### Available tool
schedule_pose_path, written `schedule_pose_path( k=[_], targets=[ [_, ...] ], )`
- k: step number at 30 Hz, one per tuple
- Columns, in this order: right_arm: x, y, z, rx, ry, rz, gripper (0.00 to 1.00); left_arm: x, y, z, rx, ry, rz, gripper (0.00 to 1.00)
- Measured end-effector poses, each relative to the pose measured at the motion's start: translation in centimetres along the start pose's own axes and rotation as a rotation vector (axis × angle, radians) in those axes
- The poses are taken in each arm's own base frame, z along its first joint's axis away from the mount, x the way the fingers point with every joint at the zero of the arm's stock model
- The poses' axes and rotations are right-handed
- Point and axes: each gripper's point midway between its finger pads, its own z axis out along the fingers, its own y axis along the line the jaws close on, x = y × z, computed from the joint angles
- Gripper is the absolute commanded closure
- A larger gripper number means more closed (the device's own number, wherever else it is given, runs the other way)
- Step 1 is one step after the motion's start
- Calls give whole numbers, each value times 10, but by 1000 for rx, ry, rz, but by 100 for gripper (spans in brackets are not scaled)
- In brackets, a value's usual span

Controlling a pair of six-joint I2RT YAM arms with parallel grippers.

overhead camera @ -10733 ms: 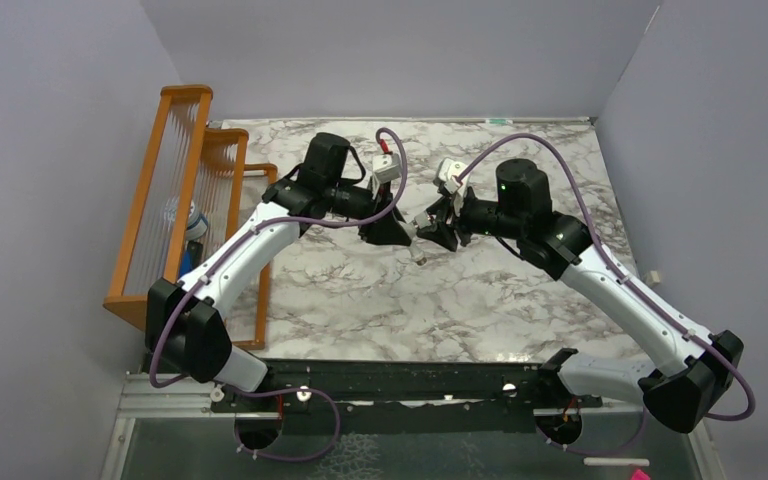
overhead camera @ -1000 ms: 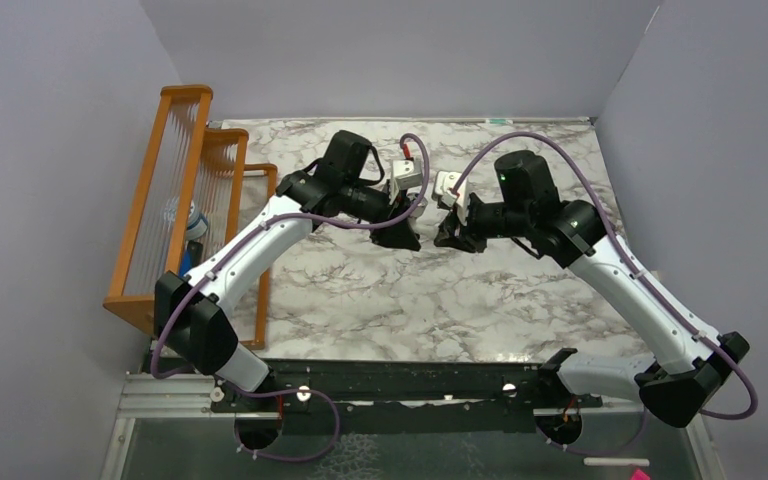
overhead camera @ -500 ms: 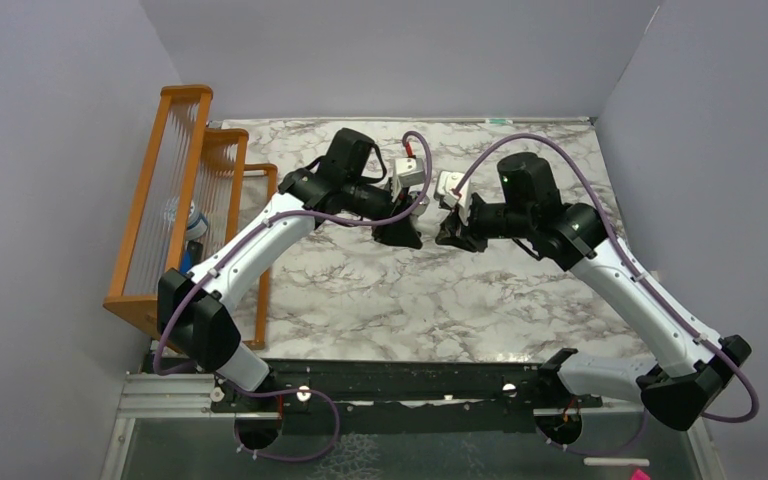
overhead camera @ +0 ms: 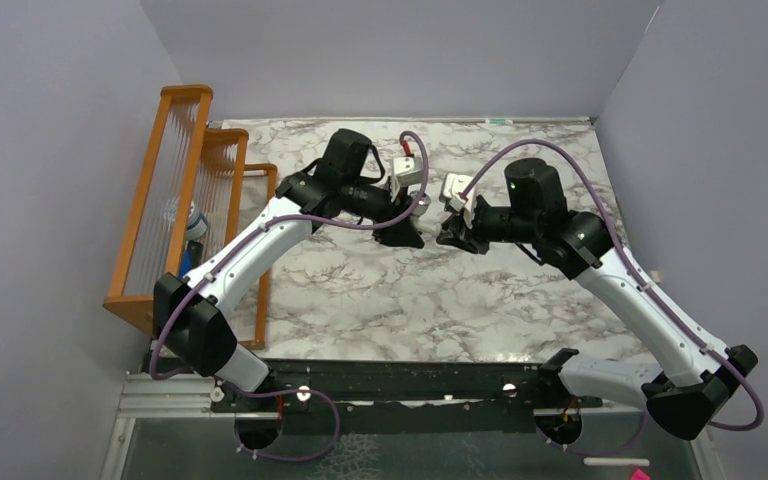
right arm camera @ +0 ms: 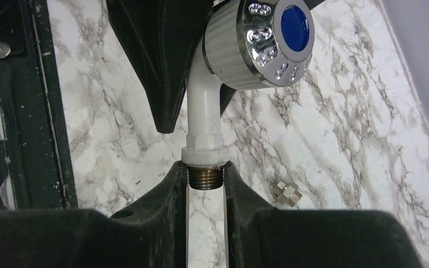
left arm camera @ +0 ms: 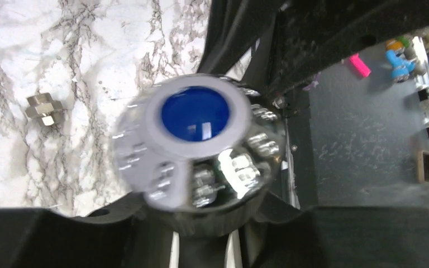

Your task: Install the water faucets

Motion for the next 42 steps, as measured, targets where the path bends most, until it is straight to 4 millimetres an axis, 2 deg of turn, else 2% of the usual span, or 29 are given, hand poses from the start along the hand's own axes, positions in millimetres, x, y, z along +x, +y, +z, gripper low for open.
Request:
schedule_pose_path(
  k=[3,5,7,9,14,36,40,42],
  targets=[
    [1,2,0,-6,4,8,100,-4,1,0,-5,-12,13,46],
    [2,3,0,-11,5,12,100,-7,1,-1,-9,-22,28,46],
    [1,3,0,-12,4,12,100,-10,0,-2,-10,-30,40,50],
    [1,3,0,-12,3,12,100,-13,-1,-3,-12,-38,50,59],
    [2,1,1,-6,6,14,100,-15,-3,-4,-7,-44,40,100],
    [6,5,5,-28,-7,37,100,-11,-5,-2,-18,-82,-40,100],
    [6,5,6,-32,-9,40,87,-11,-4,-3,-21,-82,-50,100],
    [4,5,5,-26,-15,44,71,-11,-5,-3,-20,-82,-51,100]
  ],
)
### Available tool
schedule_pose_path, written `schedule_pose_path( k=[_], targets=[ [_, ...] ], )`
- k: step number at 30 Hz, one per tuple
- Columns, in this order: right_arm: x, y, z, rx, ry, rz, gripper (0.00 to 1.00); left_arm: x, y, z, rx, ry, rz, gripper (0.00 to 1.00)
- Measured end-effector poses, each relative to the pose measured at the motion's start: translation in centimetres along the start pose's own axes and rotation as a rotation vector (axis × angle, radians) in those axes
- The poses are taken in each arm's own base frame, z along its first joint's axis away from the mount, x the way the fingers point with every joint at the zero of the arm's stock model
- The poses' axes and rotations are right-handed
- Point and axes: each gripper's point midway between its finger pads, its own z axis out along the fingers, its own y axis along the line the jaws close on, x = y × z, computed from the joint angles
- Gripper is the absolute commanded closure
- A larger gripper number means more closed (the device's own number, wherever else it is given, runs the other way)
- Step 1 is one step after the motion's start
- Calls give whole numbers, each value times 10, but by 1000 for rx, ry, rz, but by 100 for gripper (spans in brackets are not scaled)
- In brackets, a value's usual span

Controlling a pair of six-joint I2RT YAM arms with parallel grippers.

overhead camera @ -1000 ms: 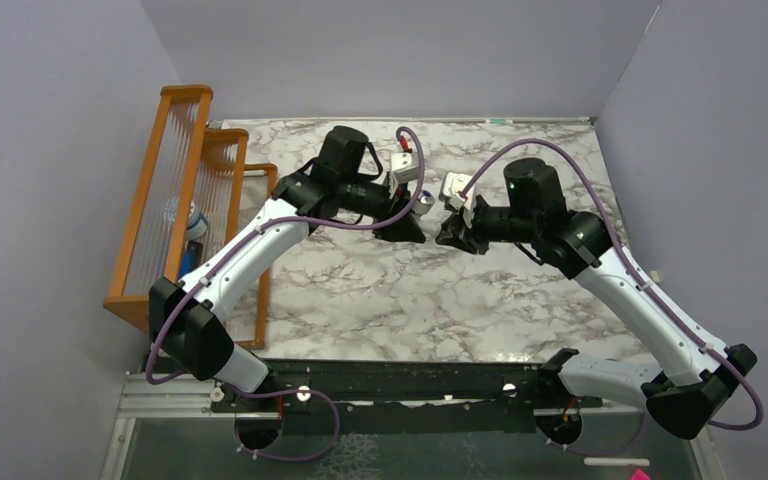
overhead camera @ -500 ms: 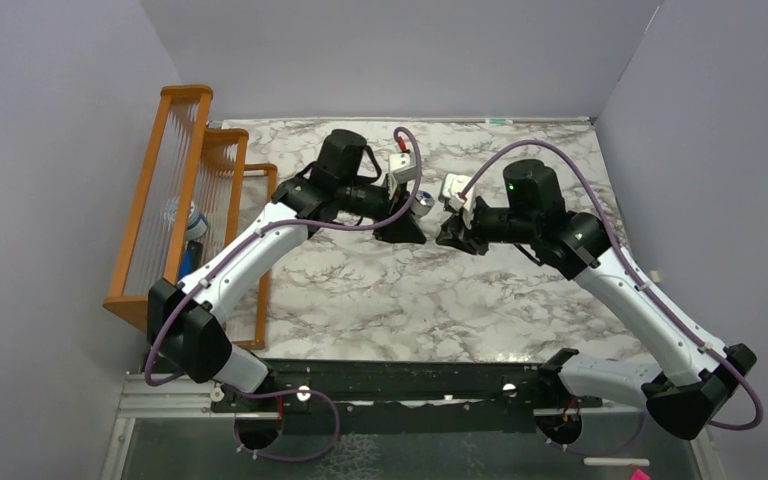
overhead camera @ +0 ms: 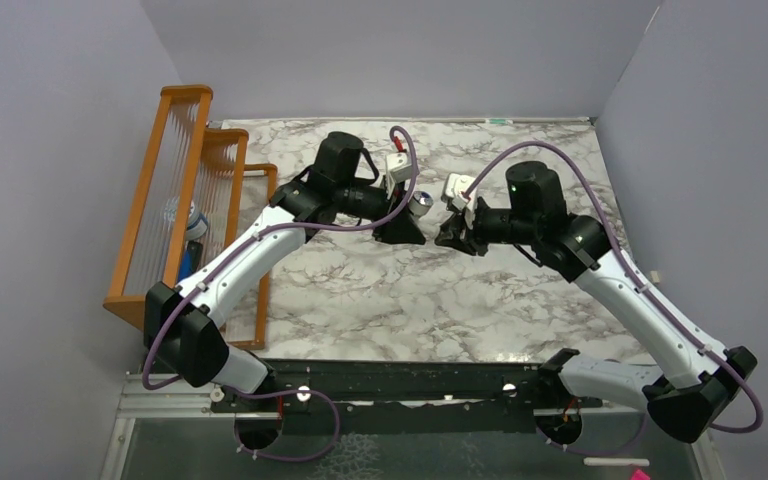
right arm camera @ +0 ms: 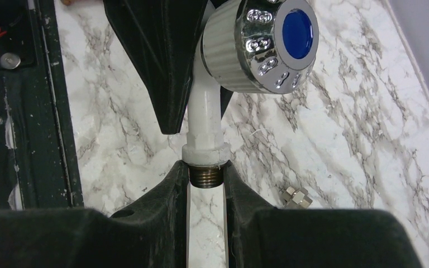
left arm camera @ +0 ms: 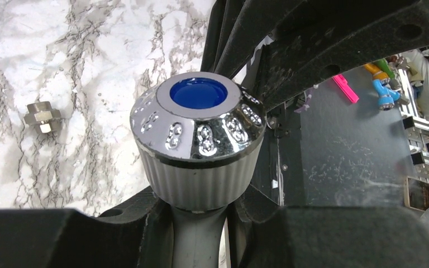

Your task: Install the water faucets

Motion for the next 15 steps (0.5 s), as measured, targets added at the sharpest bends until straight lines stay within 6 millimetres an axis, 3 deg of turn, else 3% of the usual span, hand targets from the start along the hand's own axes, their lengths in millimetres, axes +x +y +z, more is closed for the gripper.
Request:
schedule_pose_path(
  k=[3,6,10,13,15],
  targets=[
    [-3,-1,-5,42,-37,-3,54,-3,0,0,3,-10,17,100],
    [-16,-6,-13,105,-94,-18,51,-10,0,2,7,-29,56,100],
    [-33,-27,-29,270,-160,6,51,-12,6,1,-21,-37,80,100],
    [-21,-47,-35,420,-148,102,51,-12,18,-3,-68,-41,84,100],
    [4,-62,-34,541,-102,228,50,-10,31,-10,-113,-45,76,100]
  ],
)
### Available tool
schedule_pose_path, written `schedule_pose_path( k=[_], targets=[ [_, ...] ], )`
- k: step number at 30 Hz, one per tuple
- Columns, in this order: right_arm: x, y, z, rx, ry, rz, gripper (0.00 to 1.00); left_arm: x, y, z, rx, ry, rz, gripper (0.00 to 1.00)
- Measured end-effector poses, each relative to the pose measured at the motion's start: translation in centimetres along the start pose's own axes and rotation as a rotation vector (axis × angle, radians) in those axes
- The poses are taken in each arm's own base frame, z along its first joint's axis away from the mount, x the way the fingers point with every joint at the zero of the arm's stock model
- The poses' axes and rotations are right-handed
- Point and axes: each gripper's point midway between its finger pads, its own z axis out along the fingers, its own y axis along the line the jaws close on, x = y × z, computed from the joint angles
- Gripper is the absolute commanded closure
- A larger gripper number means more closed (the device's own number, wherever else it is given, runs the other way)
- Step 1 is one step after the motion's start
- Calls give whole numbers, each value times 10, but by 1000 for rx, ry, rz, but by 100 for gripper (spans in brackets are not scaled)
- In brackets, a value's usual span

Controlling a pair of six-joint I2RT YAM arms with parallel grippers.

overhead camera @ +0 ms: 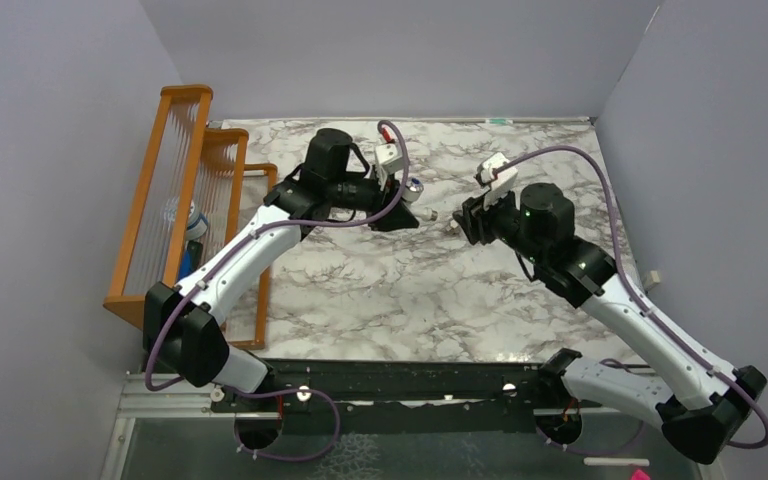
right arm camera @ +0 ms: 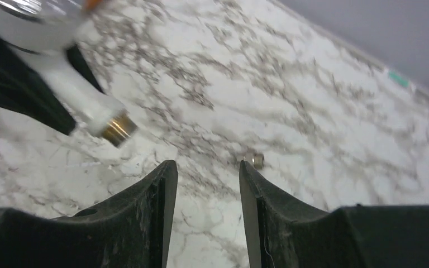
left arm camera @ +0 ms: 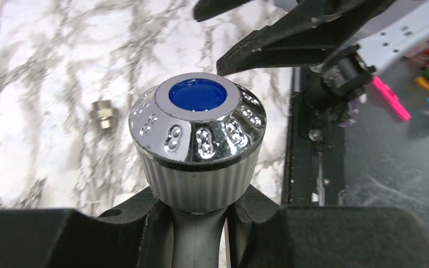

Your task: Install the water faucets

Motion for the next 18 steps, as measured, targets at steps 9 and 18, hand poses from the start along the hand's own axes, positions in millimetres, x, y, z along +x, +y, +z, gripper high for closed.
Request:
schedule_pose_path(
  k=[9,18],
  targets=[
    [123,-26,44,360,326,327,43,37,69,-36,-241,-40,-125,100],
    [190,-49,96,440,525,420,36,43,97,-50,-369,-112,-117,100]
  ],
)
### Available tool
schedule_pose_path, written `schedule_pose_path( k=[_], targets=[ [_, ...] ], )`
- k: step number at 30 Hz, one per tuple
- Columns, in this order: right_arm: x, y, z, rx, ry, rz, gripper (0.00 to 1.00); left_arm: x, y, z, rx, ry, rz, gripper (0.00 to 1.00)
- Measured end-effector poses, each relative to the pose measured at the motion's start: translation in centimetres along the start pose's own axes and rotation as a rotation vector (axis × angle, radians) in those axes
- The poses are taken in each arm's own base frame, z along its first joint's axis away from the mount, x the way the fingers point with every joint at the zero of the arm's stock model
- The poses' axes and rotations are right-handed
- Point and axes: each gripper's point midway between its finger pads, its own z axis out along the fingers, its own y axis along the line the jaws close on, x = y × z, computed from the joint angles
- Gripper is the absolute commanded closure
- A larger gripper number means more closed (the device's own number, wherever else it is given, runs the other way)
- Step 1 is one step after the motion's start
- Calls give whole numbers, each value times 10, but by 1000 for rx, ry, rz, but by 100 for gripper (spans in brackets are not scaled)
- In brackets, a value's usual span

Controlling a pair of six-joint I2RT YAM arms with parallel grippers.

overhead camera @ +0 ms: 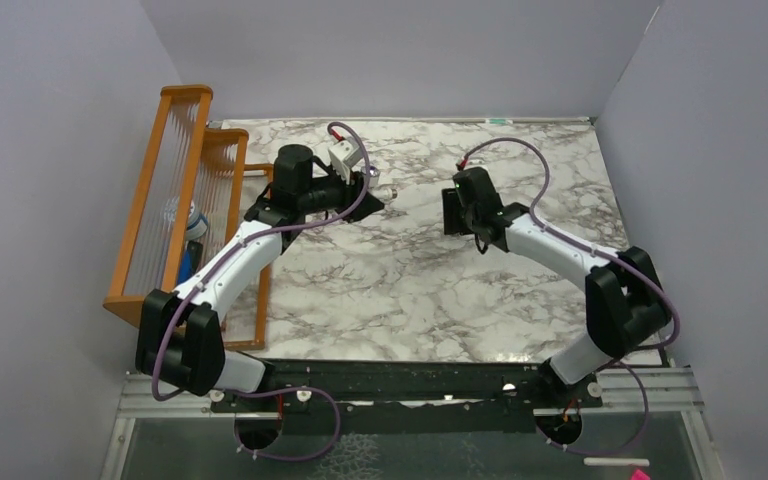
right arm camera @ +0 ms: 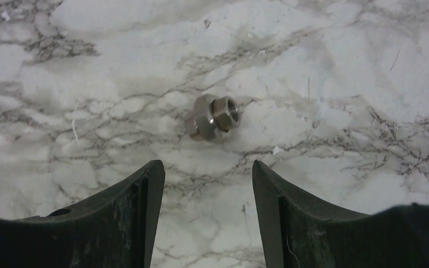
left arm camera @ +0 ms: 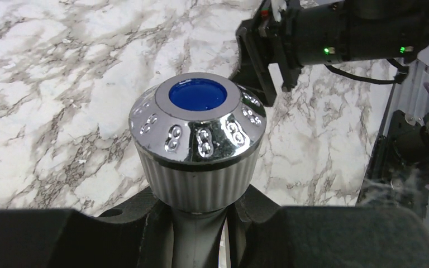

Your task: Install the water faucets

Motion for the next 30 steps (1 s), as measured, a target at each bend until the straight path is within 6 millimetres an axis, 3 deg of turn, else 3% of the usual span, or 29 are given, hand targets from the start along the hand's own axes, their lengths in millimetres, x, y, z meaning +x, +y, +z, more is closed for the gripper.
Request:
schedule_pose_path(
  k=[6,12,21,30],
  targets=[
    [-23,-12,39,-2,9,15,35,-6,6,-4,-41,-37,19,100],
    [-33,-9,58,-78,48,-48,35,-3,8,-5,-59,-40,21,100],
    [-21,-2,60,-144,144,-154,40,-1,10,-5,-65,-37,18,100],
    [8,-12,64,-133,265,-180,46,-2,10,-5,-64,-42,23,100]
  ],
)
